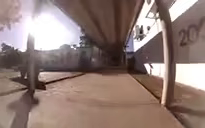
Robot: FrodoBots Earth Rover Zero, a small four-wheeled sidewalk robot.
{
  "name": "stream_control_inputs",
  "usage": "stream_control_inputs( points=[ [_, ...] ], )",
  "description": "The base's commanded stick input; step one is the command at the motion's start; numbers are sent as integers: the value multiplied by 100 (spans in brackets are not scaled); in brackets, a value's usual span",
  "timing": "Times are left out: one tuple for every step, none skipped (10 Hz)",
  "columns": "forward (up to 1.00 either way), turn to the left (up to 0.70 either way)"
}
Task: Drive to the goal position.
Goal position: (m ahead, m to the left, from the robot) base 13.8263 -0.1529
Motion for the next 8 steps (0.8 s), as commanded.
stream_control_inputs(
  points=[
    [70, 0],
    [70, 0],
    [70, 0],
    [70, 0],
    [70, 0],
    [70, 0],
    [70, 0],
    [70, 0]
  ],
)
